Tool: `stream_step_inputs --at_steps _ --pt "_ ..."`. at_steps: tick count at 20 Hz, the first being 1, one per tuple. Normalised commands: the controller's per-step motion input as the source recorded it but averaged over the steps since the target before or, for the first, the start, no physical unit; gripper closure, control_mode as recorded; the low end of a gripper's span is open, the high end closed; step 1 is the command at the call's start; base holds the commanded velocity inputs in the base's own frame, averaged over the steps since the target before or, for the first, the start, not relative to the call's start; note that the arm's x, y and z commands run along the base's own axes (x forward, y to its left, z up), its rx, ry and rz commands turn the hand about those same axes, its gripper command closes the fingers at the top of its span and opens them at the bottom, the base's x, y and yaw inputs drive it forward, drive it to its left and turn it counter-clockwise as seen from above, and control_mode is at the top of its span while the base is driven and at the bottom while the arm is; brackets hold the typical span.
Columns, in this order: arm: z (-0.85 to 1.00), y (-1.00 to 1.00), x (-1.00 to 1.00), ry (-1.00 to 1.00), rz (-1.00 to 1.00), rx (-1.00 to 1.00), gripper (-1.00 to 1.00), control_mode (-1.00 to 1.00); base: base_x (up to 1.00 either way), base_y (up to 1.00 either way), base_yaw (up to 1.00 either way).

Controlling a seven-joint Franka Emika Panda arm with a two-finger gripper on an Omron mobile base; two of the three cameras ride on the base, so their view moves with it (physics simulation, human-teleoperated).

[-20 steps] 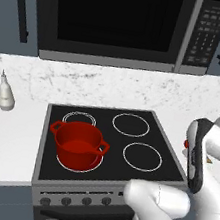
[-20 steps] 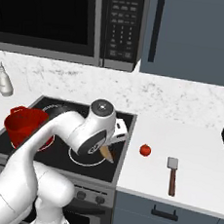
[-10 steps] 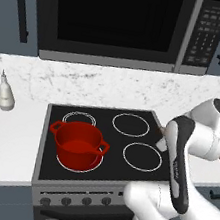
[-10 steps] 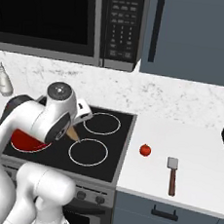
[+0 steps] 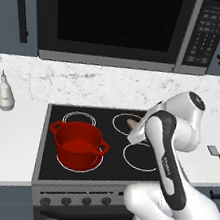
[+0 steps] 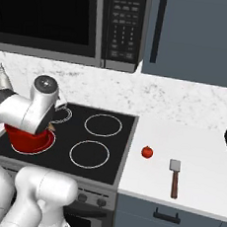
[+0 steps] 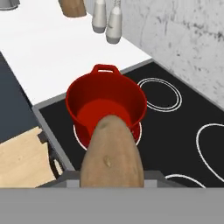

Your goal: Put the sweet potato and tomato in the pot. Retrieve the spatula and lightly stir the vegetables in the pot.

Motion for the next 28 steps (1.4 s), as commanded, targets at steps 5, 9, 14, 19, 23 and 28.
stream_step_inputs --at_steps 5,9,14,19,23,28 --pt "0.02 0.81 0.72 0.0 0.14 0.15 1.0 -1.0 0.0 0.0 0.0" --pt "-0.07 0.81 0.32 0.0 0.02 0.07 1.0 -1.0 0.0 0.0 0.0" --pt "-0.34 0.88 0.1 0.07 0.0 0.0 1.0 -1.0 0.0 0.0 0.0" --pt "-0.64 0.37 0.29 0.02 0.0 0.0 1.0 -1.0 0.0 0.0 0.0" --pt "-0.79 0.0 0.44 0.0 0.0 0.0 1.0 -1.0 0.0 0.0 0.0" --pt "-0.4 0.22 0.25 0.0 0.0 0.0 1.0 -1.0 0.0 0.0 0.0"
